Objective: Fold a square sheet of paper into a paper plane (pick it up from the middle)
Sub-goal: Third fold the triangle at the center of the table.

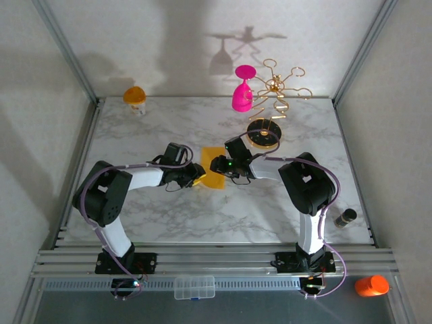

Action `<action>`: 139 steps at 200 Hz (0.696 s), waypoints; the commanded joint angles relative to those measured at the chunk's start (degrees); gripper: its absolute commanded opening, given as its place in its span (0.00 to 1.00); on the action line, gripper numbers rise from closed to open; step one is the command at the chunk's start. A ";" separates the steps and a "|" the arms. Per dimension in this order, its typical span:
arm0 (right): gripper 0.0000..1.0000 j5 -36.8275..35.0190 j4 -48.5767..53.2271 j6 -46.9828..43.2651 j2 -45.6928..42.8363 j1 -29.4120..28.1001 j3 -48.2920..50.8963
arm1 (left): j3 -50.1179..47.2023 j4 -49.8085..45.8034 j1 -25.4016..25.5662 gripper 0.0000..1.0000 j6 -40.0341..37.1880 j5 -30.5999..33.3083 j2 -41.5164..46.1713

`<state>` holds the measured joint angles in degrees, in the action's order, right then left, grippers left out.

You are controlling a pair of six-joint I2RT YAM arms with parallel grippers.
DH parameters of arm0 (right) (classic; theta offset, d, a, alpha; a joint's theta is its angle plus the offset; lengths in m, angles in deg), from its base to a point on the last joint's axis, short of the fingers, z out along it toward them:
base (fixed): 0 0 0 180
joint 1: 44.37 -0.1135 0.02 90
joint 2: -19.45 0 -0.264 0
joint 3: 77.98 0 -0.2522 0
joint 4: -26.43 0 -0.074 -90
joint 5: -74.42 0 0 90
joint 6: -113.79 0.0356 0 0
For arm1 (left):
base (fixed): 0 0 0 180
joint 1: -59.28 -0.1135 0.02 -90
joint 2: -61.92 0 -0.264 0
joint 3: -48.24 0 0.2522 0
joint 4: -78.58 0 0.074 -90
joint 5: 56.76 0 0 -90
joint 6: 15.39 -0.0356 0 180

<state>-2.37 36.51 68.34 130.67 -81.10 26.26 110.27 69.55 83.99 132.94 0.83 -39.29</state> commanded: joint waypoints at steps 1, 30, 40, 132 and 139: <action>0.44 -1.44 5.36 -0.20 1.81 0.42 2.43 | -0.28 -0.12 0.17 0.32 1.48 0.13 -1.27; 0.44 -1.51 5.18 -0.17 1.64 0.42 2.65 | -0.37 -0.15 0.16 0.32 2.42 0.52 -1.27; 0.44 -1.48 5.17 -0.17 1.64 0.43 2.67 | -0.52 0.55 0.16 0.32 2.84 0.20 -1.28; 0.43 -1.37 4.74 -0.25 1.81 0.43 2.93 | -0.17 5.40 -0.91 0.25 2.29 -2.73 -2.87; 0.43 -1.37 4.72 -0.32 1.72 0.43 2.96 | 0.06 5.12 -1.02 0.25 2.01 -2.78 -3.14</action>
<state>-2.28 35.79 68.34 130.60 -81.07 26.70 110.25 73.20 83.75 135.93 -0.43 -40.95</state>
